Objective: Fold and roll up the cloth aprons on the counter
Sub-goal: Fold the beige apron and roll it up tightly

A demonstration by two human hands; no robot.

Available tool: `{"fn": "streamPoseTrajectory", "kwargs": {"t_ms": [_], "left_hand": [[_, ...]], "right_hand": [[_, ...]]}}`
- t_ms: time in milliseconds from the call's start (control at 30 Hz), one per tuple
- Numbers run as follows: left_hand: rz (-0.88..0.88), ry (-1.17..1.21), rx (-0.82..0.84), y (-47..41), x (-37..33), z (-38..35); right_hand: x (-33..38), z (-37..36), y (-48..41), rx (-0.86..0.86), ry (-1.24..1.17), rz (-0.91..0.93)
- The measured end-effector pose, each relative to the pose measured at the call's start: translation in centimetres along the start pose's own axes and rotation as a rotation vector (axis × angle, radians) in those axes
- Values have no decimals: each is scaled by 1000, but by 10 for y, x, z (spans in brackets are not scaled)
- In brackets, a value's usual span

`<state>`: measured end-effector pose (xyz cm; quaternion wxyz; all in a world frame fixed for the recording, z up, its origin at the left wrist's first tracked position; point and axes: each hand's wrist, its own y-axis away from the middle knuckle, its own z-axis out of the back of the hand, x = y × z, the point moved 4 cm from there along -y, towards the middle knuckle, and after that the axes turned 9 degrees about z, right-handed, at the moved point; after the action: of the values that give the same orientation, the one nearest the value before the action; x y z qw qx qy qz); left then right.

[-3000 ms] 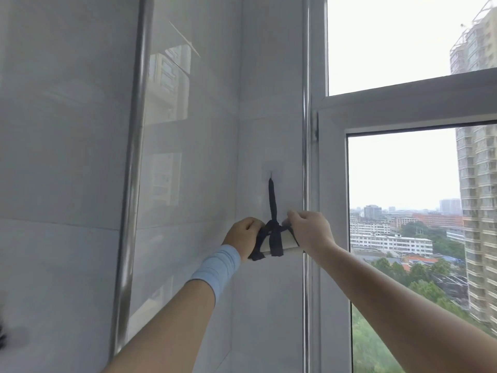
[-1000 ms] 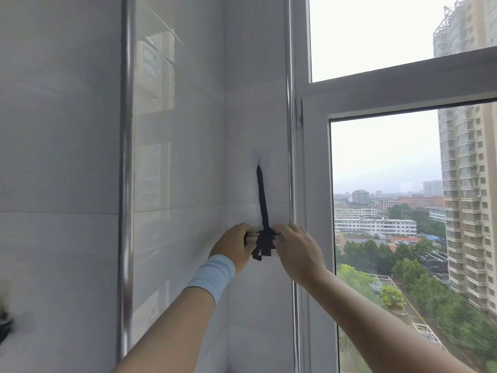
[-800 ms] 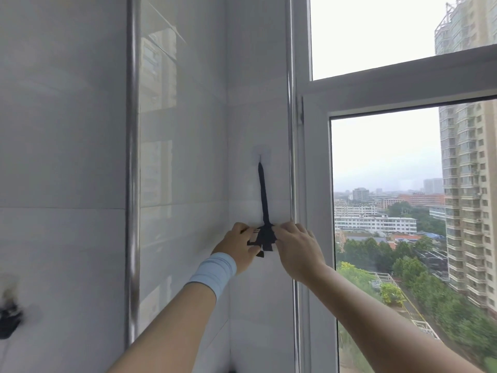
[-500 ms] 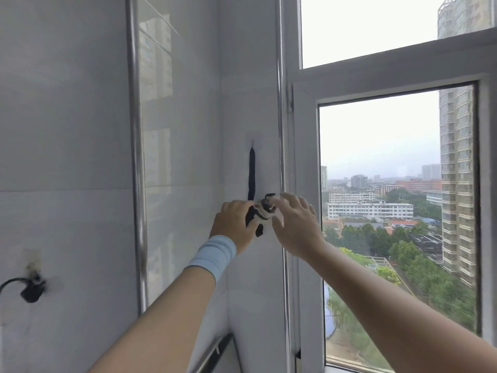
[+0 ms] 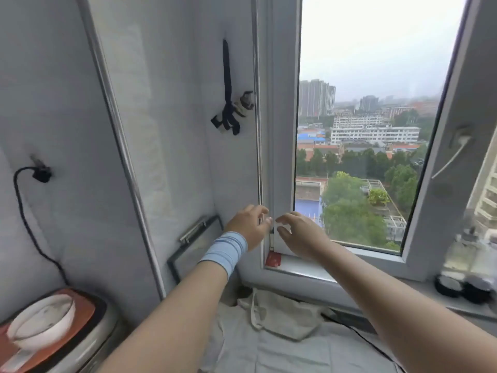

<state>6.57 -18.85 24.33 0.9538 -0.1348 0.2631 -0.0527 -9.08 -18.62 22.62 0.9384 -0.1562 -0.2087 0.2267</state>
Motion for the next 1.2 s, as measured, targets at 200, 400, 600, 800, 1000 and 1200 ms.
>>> {"fn": "streamPoseTrajectory", "kwargs": {"t_ms": [200,400,600,800,1000,1200], "left_hand": [[145,-41,302,92,32,-119],[316,-154,646,189,83,-229],[295,-417,1009,270,130,-303],[220,-510,883,294,144,-323],[220,-495,724,292,145,-310],[515,-343,390,313,170,-268]], "right_hand": [[-50,-99,115,285,-58,-127],[-76,-206,231,647,-39,-296],[-73,-278,320,906,-65,-328],[-108,-284,353,916,93,-261],[-106,-275,335,779,391,-272],[-17,-309,332,796,0,41]]}}
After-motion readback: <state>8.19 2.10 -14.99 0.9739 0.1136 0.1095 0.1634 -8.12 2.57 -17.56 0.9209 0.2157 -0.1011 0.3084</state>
